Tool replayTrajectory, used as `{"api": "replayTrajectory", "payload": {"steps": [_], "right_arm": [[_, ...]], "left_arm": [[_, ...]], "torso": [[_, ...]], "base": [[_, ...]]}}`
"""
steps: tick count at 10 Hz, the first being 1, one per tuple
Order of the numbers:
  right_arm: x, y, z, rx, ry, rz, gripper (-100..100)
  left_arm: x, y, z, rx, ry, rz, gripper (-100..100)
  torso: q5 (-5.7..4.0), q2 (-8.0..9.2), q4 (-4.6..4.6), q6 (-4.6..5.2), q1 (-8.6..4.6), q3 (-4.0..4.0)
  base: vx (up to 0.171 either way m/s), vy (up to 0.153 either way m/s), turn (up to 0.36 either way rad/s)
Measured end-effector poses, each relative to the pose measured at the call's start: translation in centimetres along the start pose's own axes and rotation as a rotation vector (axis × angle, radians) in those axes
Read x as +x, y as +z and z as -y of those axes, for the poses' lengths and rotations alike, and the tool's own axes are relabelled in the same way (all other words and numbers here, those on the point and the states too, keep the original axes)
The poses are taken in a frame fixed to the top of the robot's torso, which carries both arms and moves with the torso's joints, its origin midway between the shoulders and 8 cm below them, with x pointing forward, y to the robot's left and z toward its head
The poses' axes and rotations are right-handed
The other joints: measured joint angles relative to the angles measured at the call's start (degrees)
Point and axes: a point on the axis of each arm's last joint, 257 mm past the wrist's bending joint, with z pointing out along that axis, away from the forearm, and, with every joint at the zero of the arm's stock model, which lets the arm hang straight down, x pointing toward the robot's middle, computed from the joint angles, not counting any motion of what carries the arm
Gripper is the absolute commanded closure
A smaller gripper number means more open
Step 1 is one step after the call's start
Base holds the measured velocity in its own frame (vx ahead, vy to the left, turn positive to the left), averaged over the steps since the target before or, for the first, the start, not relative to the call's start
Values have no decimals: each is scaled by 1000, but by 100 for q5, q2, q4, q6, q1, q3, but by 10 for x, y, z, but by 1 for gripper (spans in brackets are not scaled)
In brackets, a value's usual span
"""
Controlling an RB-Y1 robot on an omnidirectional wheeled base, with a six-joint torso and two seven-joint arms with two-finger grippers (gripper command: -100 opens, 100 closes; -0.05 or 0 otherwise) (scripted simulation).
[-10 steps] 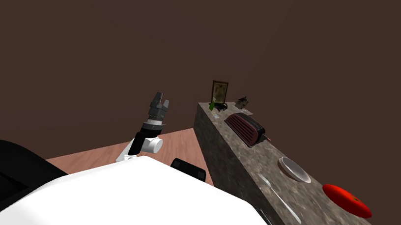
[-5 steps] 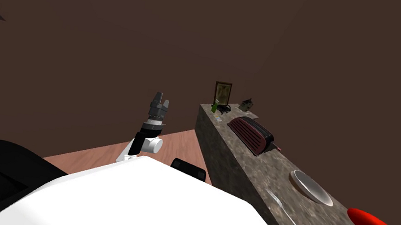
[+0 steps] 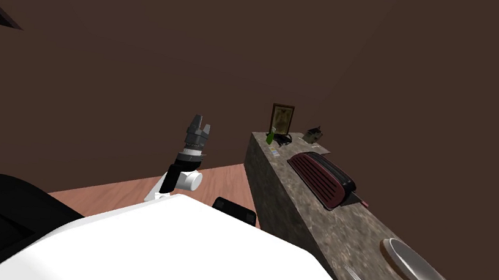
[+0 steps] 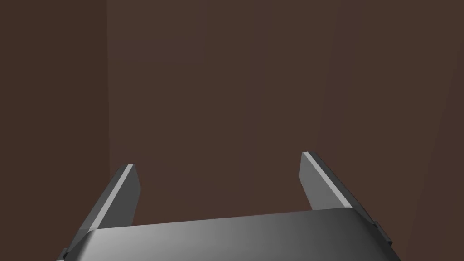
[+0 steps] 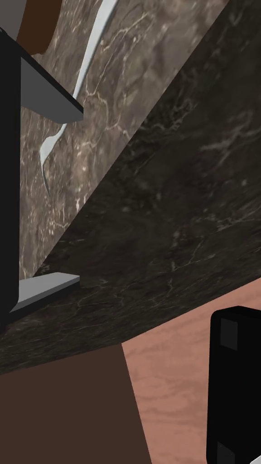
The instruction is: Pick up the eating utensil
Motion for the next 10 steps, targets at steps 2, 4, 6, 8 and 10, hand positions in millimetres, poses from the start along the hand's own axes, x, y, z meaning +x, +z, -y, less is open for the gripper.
{"api": "replayTrajectory", "payload": {"steps": [2, 4, 6, 8, 10], "right_arm": [[10, -5, 10, 14, -40, -46, -100], [27, -11, 27, 30, -97, -111, -100], [39, -17, 36, 37, -150, -168, -100], [48, -23, 44, 40, -190, -210, -100], [50, -24, 48, 41, -211, -231, 0]], "left_arm": [[0, 0, 0, 0, 0, 0, 0], [0, 0, 0, 0, 0, 0, 0], [0, 0, 0, 0, 0, 0, 0], [0, 0, 0, 0, 0, 0, 0], [0, 0, 0, 0, 0, 0, 0]], "torso": [[-1, 17, 4, 1, -3, 9], [0, 9, 2, 2, -1, 5], [-2, 7, 2, 2, -8, 4], [-2, 18, 4, 3, -7, 10], [-1, 37, 9, 6, 1, 21]], "base": [[97, -12, 95], [117, -23, 105], [111, -36, 87], [82, -35, 69], [20, -10, 10]]}}
